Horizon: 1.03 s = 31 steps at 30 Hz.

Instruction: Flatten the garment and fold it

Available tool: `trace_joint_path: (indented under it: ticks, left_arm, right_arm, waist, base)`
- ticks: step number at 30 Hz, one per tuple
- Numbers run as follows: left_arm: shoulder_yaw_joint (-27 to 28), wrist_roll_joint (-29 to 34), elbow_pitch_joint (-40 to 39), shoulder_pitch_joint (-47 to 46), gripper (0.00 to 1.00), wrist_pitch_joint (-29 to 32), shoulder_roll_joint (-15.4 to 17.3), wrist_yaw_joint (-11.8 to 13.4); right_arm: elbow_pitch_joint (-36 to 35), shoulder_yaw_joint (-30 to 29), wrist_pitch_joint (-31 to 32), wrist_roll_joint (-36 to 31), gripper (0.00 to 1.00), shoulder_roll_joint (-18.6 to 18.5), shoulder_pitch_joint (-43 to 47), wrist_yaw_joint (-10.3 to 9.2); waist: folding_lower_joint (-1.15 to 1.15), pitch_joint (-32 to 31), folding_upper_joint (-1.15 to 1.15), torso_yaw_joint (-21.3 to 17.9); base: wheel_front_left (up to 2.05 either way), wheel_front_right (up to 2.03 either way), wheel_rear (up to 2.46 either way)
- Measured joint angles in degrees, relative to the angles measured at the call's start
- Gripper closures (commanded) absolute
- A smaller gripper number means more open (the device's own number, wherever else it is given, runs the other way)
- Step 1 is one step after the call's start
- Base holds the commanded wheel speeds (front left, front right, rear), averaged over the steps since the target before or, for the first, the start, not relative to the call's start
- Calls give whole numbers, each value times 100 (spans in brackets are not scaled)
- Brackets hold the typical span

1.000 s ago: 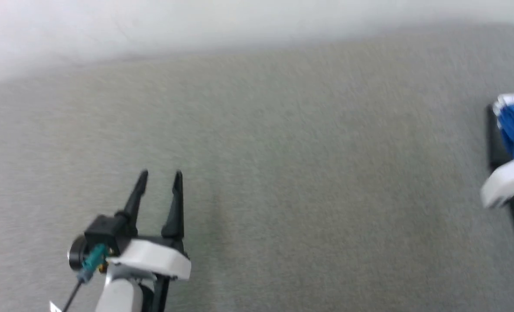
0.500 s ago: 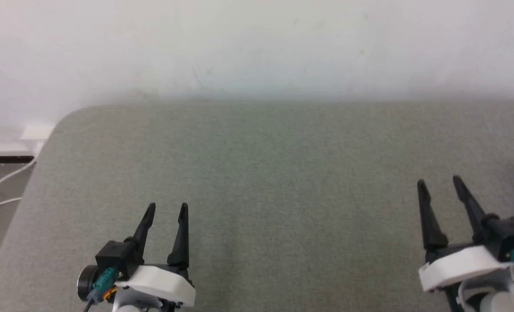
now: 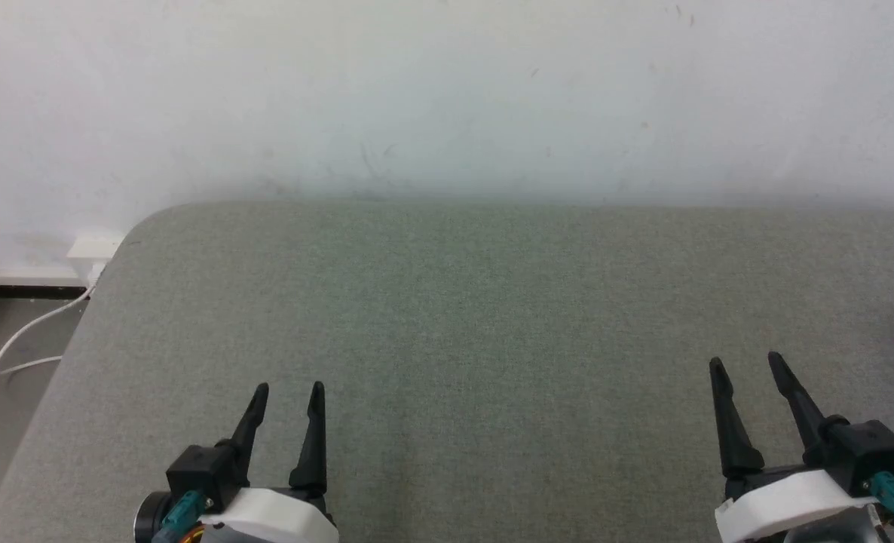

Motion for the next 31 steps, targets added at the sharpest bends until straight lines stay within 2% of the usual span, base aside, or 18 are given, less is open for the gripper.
trace_joint_path:
  ticks: [9,10,31]
  left_arm:
    - [-45,-52,-24,2,0,0,-11,1]
    - [-49,-79,-16,2,100,0,-12,1]
    - [-30,-67,-49,1,100,69,-11,1]
  right_arm:
    - [200,25,-91,40,0,0,2,0]
    - [213,34,-92,41,100,1,2,0]
    - [203,41,-20,32,100,-5,0,1]
  waist:
    - [0,48,0,7]
    - [0,51,0,12]
    - [1,73,0,-7]
  base:
    - [0,0,0]
    - [0,0,0]
    - [0,0,0]
